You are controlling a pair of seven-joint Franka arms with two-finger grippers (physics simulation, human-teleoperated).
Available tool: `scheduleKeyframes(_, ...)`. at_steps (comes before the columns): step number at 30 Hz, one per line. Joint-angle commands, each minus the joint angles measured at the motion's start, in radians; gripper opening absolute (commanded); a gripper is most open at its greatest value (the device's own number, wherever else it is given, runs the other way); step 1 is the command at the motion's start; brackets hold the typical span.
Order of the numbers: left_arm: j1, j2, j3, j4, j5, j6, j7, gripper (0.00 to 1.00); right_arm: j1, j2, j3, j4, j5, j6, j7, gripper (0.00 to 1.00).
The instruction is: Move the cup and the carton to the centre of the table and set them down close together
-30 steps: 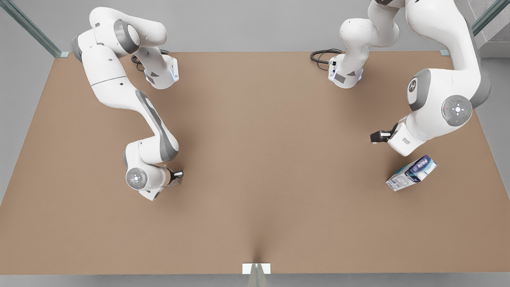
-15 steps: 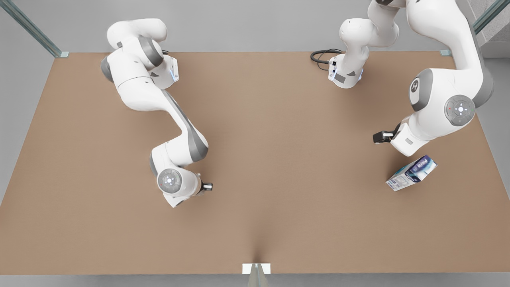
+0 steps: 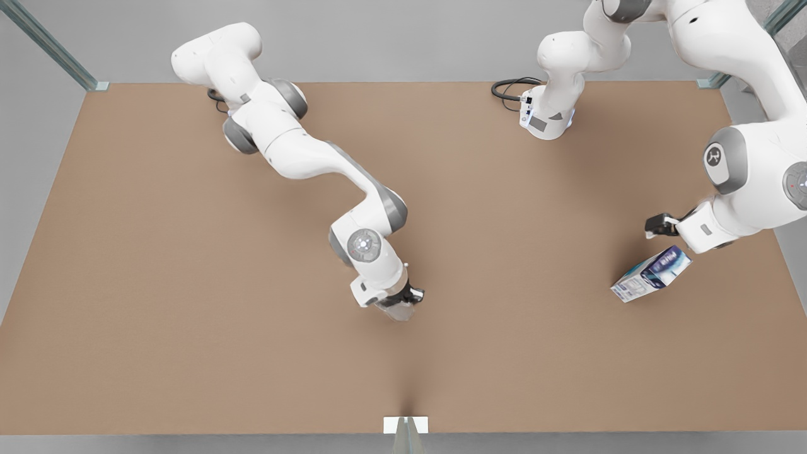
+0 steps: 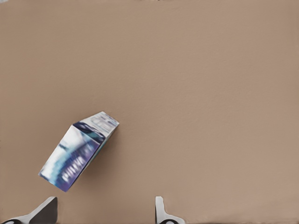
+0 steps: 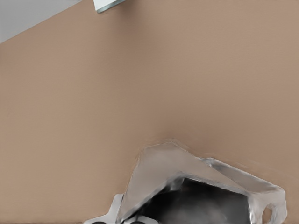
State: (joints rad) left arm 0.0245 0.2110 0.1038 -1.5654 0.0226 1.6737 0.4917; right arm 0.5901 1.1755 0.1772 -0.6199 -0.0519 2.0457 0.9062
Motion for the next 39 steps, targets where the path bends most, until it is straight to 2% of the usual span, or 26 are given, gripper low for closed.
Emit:
scheduleKeyframes(1,0.002,0.007,0.004,0.004,0.011,0.007,0.04,1.0,0.003,0.001,-0.002,0.0,-0.008,-0.004,0.002,0.21)
scheduleKeyframes(3,0.015,0.036,0.007,0.004,0.059,0.064,0.166,1.0,0.04,0.01,-0.041,-0.003,-0.048,-0.01,-0.019,0.21)
scheduleKeyframes(8,0.058,0.125,0.011,-0.007,0.056,0.23,0.289,1.0,0.071,0.026,-0.041,-0.004,-0.129,-0.015,-0.062,0.21)
scheduleKeyframes(12,0.058,0.13,0.011,-0.054,0.008,0.179,0.286,1.0,0.076,0.032,-0.041,-0.004,-0.129,-0.001,-0.064,0.21)
scheduleKeyframes(13,0.058,0.131,0.011,-0.054,0.0,0.172,0.288,1.0,0.076,0.032,-0.041,-0.004,-0.129,0.002,-0.062,0.29)
scheduleKeyframes(14,0.058,0.131,0.011,-0.054,0.0,0.169,0.289,1.0,0.076,0.032,-0.039,-0.004,-0.129,0.001,-0.062,0.75)
scheduleKeyframes(15,0.058,0.133,0.011,-0.054,0.0,0.17,0.289,1.0,0.076,0.032,-0.039,-0.004,-0.129,0.002,-0.061,1.0)
scheduleKeyframes(22,0.066,0.151,0.011,-0.059,0.008,0.189,0.298,1.0,0.077,0.039,-0.028,-0.003,-0.12,0.056,-0.061,1.0)
scheduleKeyframes(26,0.094,0.183,0.011,-0.054,0.014,0.233,0.347,1.0,0.062,0.026,0.062,0.006,-0.109,0.084,-0.05,1.0)
scheduleKeyframes(28,0.094,0.188,0.011,-0.056,0.011,0.235,0.424,1.0,0.017,-0.025,0.068,0.04,-0.108,-0.068,-0.104,1.0)
scheduleKeyframes(29,0.094,0.189,0.011,-0.056,0.01,0.235,0.419,1.0,-0.033,-0.102,0.065,0.038,-0.053,-0.227,-0.157,1.0)
scheduleKeyframes(31,0.094,0.191,0.011,-0.059,0.002,0.235,0.41,1.0,-0.128,-0.22,0.031,0.029,-0.02,-0.461,-0.278,1.0)
scheduleKeyframes(33,0.094,0.206,0.011,-0.059,0.002,0.239,0.409,1.0,-0.254,-0.374,-0.054,-0.012,0.056,-0.685,-0.432,1.0)
scheduleKeyframes(34,0.094,0.218,0.011,-0.059,0.002,0.259,0.409,1.0,-0.361,-0.525,-0.062,-0.157,0.053,-0.746,-0.509,1.0)
scheduleKeyframes(36,0.094,0.234,0.011,-0.059,0.002,0.27,0.409,1.0,-0.509,-0.749,-0.073,-0.429,0.05,-0.73,-0.676,1.0)
scheduleKeyframes(39,0.094,0.245,0.011,-0.074,0.0,0.268,0.407,1.0,-0.644,-0.968,-0.097,-0.757,0.01,-0.613,-0.803,1.0)
